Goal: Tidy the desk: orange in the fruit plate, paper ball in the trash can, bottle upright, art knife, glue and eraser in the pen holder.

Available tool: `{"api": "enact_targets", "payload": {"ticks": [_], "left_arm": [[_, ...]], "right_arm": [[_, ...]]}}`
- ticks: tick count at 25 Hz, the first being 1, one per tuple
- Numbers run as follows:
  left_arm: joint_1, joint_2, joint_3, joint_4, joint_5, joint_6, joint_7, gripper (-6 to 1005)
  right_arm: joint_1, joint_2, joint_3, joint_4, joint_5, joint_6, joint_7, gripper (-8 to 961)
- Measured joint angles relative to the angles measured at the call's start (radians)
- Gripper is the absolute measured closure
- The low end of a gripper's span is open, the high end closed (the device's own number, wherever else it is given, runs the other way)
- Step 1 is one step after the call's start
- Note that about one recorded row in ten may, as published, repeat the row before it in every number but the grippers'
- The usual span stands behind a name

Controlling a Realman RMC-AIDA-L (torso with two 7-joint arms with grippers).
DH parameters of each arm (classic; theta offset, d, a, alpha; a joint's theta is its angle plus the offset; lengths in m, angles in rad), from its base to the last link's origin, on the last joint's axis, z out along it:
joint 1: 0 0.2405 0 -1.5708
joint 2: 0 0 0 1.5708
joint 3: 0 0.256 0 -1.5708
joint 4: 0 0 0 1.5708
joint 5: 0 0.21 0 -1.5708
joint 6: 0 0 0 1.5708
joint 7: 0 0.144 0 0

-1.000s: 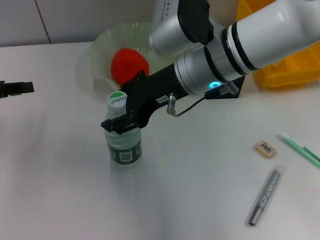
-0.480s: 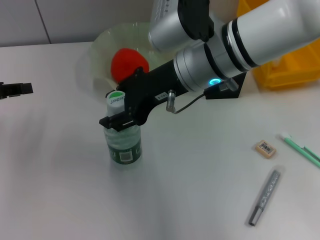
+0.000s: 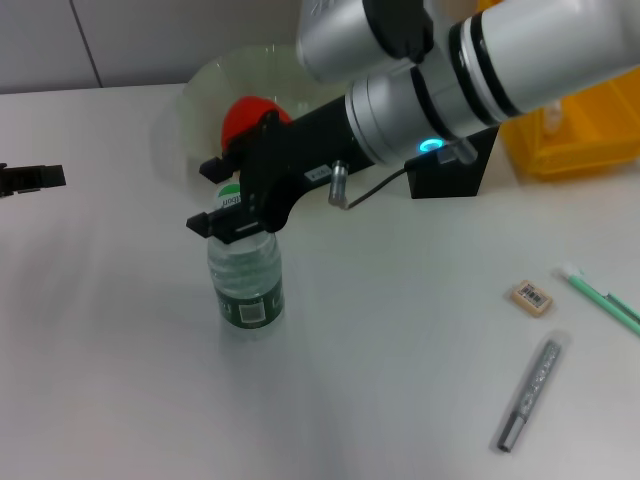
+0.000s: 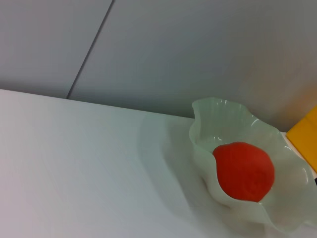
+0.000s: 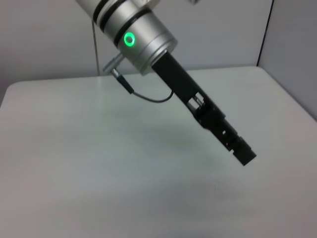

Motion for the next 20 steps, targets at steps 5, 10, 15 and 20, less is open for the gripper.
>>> {"api": "enact_targets", "payload": {"ticks": [5,10,15,20], "left_arm": [[0.001,0.0,-0.001,0.002,0.0,0.005,0.0,546],[0.001,0.0,-0.001,0.002,0.0,0.005,0.0,547],[-0.003,0.0,-0.001,0.001,0.0,0.01,0.008,547],[0.001,-0.003,-0.001,0.0,-0.045,0.029,0.049,546]], "right_arm": [[-0.015,0.0,0.027,-0.053,0.001,-0.021,0.013,360],[-0.048,0.0,0.041,-0.115,0.0,-0.024,0.014,360],[-0.087,0.001,0.083,-0.177,0.016,-0.026,0.014,361],[-0.185,0.004,0.157,-0.314,0.045,-0.018,0.024,361]]}}
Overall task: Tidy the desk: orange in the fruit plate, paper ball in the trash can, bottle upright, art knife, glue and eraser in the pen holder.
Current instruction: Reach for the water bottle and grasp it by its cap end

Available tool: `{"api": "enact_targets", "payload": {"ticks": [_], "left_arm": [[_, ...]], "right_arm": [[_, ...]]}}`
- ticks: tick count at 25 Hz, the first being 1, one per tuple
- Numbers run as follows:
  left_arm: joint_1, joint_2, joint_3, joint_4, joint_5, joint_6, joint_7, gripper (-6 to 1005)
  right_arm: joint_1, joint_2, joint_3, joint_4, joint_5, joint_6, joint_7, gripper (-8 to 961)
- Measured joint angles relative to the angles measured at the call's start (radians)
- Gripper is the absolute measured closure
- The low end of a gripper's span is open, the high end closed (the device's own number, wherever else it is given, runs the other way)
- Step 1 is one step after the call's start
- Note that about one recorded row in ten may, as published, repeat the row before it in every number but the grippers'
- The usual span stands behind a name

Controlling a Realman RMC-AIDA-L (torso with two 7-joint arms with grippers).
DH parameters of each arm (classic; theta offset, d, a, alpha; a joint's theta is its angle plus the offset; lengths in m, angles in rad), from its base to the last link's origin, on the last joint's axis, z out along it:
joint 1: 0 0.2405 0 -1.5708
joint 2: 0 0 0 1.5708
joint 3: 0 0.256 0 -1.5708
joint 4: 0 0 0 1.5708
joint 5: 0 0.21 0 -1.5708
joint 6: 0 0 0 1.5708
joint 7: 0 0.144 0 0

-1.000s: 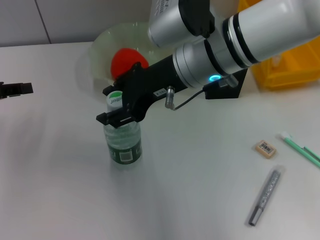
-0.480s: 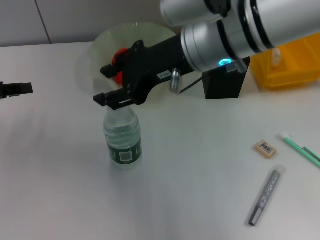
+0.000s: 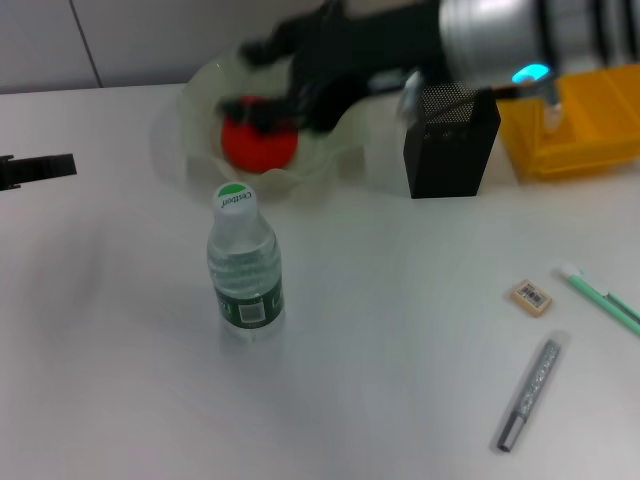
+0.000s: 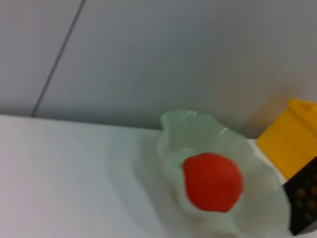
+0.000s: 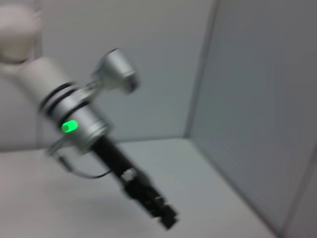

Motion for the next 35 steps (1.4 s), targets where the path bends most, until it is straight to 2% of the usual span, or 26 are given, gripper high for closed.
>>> {"api": "enact_targets", "payload": {"ticks": [2,6,10,13,17,21,23,24,29,35], "left_arm": [[0.013,0.001,0.0,-0.001,-0.061,0.031,0.058,546],[0.018,0.001,0.0,0.005,-0.08,0.056,0.088,546],[0.057,-0.006,0.0,0.019,-0.202,0.128,0.254,546],[0.099,-0.016,0.0,0.039,-0.313,0.154,0.355,536],[0.143,-0.024,0.0,0.06,-0.432,0.2,0.476,497],[0.165,-0.034,0.001,0.061,-0.486,0.278,0.553,404],[0.166,-0.036,0.001,0.061,-0.487,0.286,0.559,381],[0.17,-0.052,0.006,0.064,-0.484,0.313,0.604,381],[0.184,-0.088,0.015,0.063,-0.453,0.303,0.711,381],[0.183,-0.097,0.068,0.023,-0.43,0.262,0.772,380]], "right_arm": [[-0.041,0.001,0.05,-0.054,0.002,0.001,0.026,361],[-0.121,-0.001,0.139,-0.12,0.046,-0.003,0.051,361],[-0.202,-0.006,0.239,-0.123,0.148,-0.011,0.033,361],[-0.227,-0.006,0.315,-0.107,0.172,-0.055,0.031,361],[-0.236,-0.006,0.392,-0.063,0.175,-0.112,0.03,361],[-0.23,-0.007,0.459,0.008,0.183,-0.143,0.029,361],[-0.225,-0.008,0.49,0.04,0.183,-0.156,0.022,361],[-0.223,-0.008,0.505,0.053,0.183,-0.162,0.016,361],[-0.225,-0.01,0.556,0.103,0.183,-0.171,0.002,361],[-0.226,-0.01,0.605,0.165,0.183,-0.186,-0.023,360]]}}
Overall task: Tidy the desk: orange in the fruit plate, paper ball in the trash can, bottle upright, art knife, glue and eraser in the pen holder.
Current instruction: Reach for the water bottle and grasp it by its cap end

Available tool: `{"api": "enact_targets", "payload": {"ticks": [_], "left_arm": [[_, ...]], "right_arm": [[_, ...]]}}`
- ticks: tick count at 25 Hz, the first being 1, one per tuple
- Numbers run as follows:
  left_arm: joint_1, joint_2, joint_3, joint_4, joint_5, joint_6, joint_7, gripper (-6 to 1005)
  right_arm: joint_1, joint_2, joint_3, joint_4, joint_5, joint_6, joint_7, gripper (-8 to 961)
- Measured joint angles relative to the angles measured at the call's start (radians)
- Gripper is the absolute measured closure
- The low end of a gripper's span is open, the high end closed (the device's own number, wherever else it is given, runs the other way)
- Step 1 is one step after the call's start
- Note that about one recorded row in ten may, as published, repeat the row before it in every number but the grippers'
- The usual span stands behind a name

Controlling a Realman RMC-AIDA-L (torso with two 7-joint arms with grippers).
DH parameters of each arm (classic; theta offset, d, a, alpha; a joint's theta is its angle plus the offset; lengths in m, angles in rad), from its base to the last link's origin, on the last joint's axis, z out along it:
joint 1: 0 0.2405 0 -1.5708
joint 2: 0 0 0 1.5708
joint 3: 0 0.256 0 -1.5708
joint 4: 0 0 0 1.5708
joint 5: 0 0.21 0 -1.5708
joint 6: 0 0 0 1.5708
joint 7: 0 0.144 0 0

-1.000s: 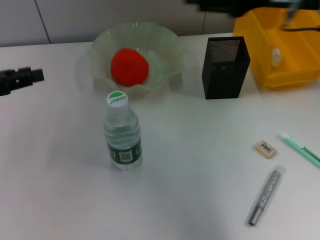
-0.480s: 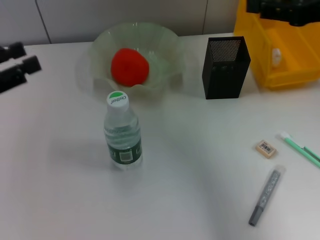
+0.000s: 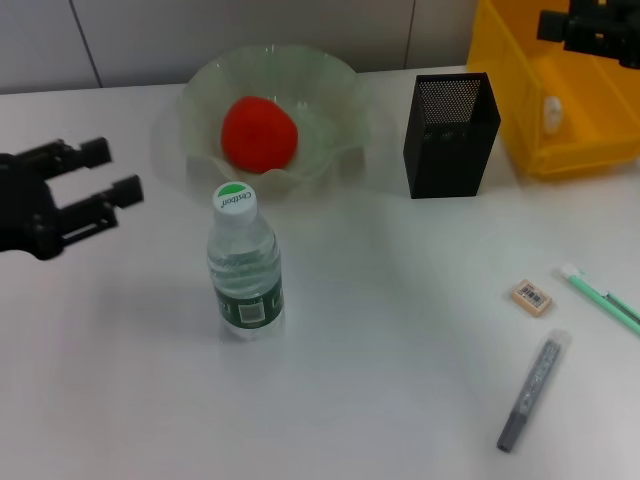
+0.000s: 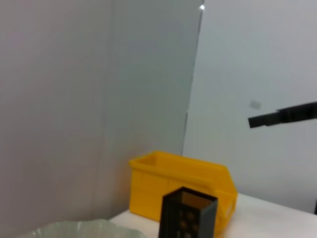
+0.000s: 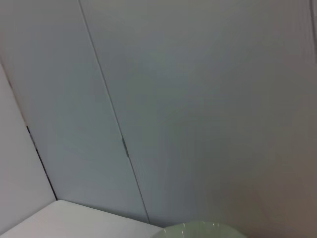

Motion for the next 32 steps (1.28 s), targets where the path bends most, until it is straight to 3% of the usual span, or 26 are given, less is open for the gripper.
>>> {"api": "enact_targets", "payload": {"ticks": [15,19,24,32], "left_arm": [[-0.009,-0.003,0.117,-0.011,-0.098,0.077,-0.027,380],[-0.009,-0.004,0.197,-0.013,-0.098,0.002,0.002,381],[-0.012,-0.004,0.216,-0.042,-0.101,-0.071,0.06,381],[-0.02,-0.001,0.217,-0.08,-0.111,-0.081,0.088,382]], "right_arm": [[0.059,-0.035,0.054,0.187,0.0,0.011,-0.061,361],[0.062,-0.036,0.055,0.206,-0.002,0.011,-0.073,361],[0.055,-0.037,0.058,0.209,-0.002,0.005,-0.08,361],[0.042,-0.037,0.087,0.211,-0.002,0.001,-0.089,360]]}}
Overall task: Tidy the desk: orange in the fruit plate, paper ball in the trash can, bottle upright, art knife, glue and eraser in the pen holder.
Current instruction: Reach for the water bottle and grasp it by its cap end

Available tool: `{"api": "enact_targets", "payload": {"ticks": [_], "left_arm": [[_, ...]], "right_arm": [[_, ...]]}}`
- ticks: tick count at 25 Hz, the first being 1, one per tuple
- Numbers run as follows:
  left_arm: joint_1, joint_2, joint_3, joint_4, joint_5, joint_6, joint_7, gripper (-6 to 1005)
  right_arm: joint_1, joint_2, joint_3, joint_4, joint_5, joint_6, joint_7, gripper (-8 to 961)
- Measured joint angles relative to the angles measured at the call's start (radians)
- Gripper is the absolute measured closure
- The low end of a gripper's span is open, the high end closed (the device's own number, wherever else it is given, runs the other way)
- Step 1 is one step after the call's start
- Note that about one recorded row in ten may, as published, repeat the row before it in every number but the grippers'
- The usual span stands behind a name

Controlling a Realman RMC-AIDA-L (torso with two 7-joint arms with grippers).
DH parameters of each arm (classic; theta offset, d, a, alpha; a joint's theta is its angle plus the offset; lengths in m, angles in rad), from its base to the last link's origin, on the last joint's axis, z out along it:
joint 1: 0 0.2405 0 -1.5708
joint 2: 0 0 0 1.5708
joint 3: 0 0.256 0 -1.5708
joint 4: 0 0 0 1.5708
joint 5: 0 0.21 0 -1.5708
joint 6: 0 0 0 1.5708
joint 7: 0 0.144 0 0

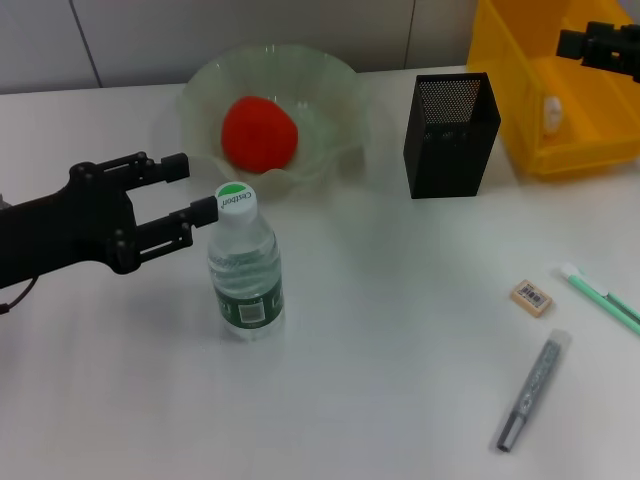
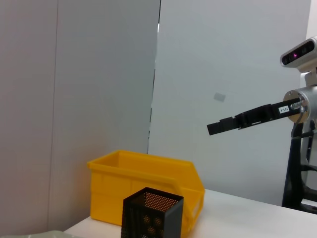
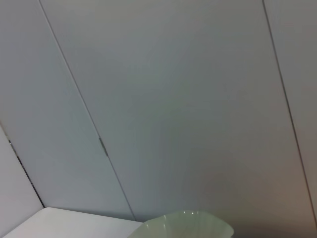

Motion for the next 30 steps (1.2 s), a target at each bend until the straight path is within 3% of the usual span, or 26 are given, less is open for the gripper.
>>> {"api": "enact_targets", "payload": {"ticks": [16,30], "left_arm": [[0.003,0.001,0.018,-0.031,-0.018,0.052,-0.014,384],[-0.03,0.0,0.023,-0.113,-0.017,-0.003,0.043,385]], "right_arm": [[-0.001,0.0,0.007,0.026,-0.003,0.001,-0.014,361],[-0.019,0.0,0.007,0.028,-0.003,-0.002,-0.014,360]]}}
